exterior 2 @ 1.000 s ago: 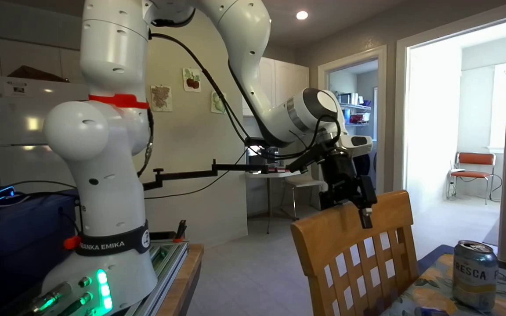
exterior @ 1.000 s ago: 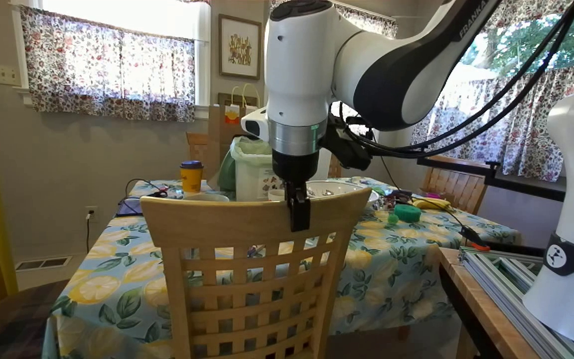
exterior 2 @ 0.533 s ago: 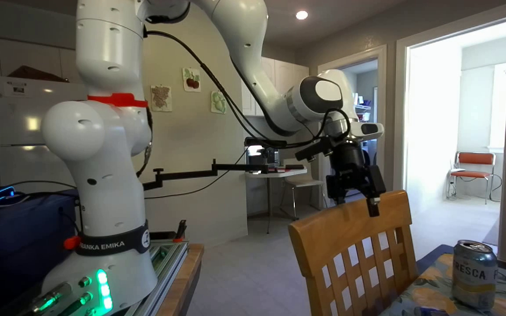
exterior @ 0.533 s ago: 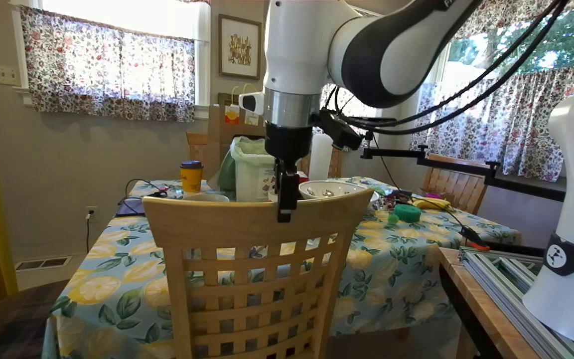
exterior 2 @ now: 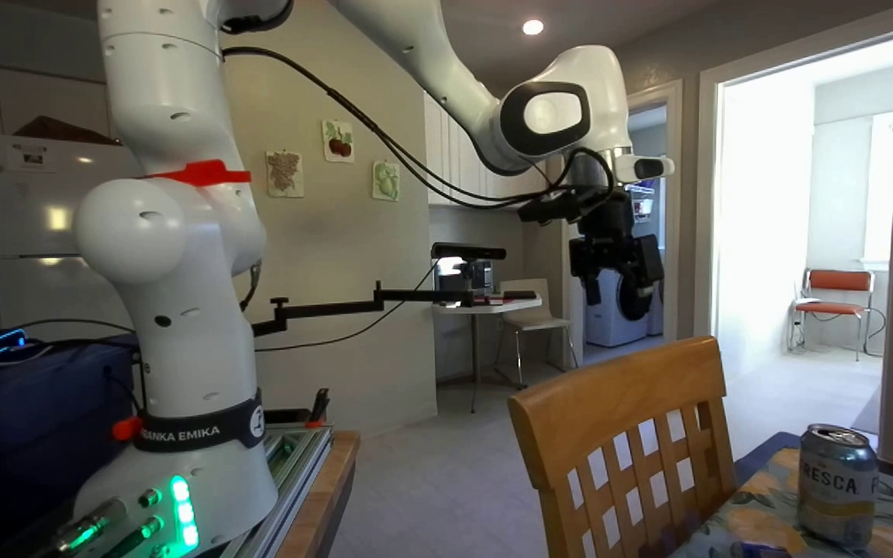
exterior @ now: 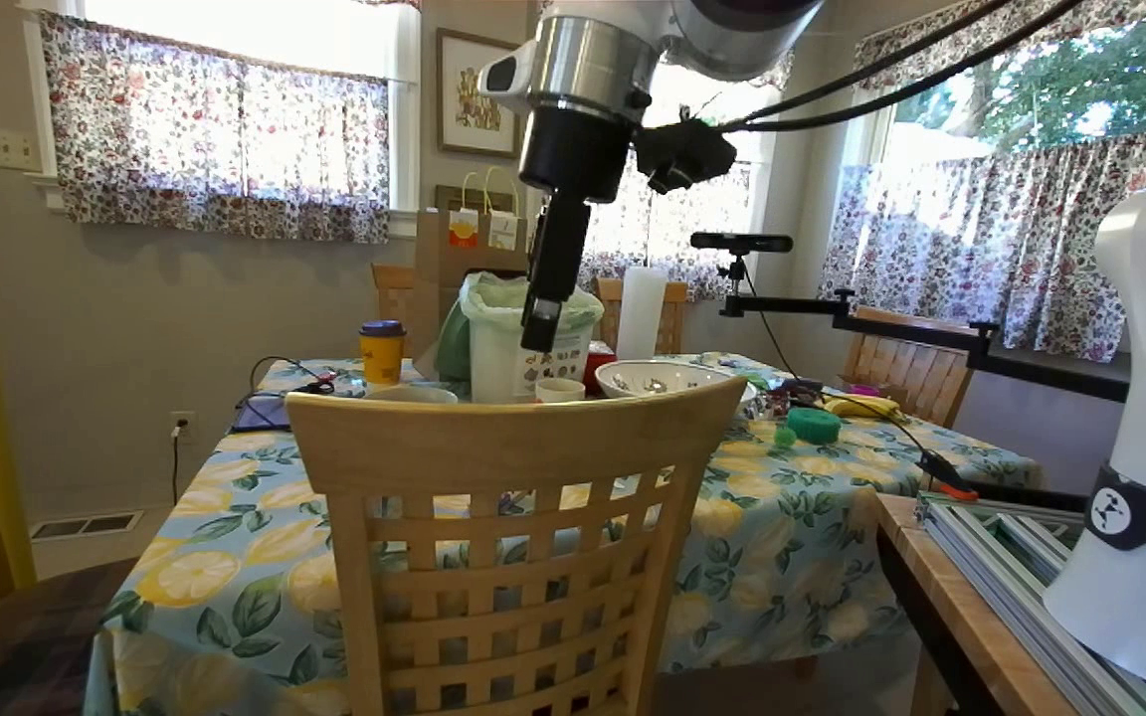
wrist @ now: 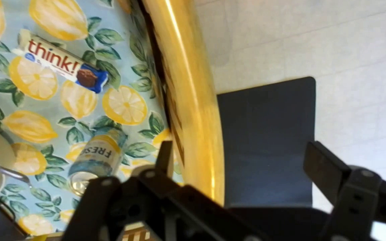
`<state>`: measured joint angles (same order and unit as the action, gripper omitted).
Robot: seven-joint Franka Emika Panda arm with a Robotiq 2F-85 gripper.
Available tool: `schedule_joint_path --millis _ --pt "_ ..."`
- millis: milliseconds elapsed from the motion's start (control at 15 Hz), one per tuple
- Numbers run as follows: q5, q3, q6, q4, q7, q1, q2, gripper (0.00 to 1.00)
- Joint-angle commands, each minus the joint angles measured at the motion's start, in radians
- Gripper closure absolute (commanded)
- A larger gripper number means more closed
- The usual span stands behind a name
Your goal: Push the chair forward
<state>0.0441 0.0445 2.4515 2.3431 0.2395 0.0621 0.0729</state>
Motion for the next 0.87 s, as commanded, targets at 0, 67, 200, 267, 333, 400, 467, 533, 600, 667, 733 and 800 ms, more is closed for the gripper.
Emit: schedule_joint_path --millis 0,67,200,267,333,400,467,533,600,667,733,800 --pt "0.16 -0.005 -0.062 -0.001 0.125 0.03 0.053 0.0" --pt "0.175 -0.006 -0.07 0.005 0.128 0.035 0.065 0.0" --pt "0.134 -0.001 -0.054 -0.002 0.074 0.031 0.045 0.0" --pt "0.141 -0.001 -0.066 -0.002 0.074 0.033 0.052 0.0" --pt "0.143 -0.001 -0.073 -0.002 0.074 0.034 0.056 0.0" --pt "0.144 -0.002 -0.075 -0.002 0.074 0.034 0.059 0.0" --pt "0.144 -0.002 -0.075 -0.002 0.074 0.034 0.059 0.0" --pt "0.144 -0.002 -0.075 -0.001 0.074 0.034 0.059 0.0" --pt "0.144 -0.002 -0.075 -0.001 0.074 0.034 0.059 0.0" --pt "0.144 -0.002 -0.075 -0.001 0.074 0.034 0.059 0.0" --pt "0.144 -0.002 -0.075 -0.001 0.074 0.034 0.059 0.0" --pt "0.144 -0.002 -0.075 -0.001 0.074 0.034 0.059 0.0"
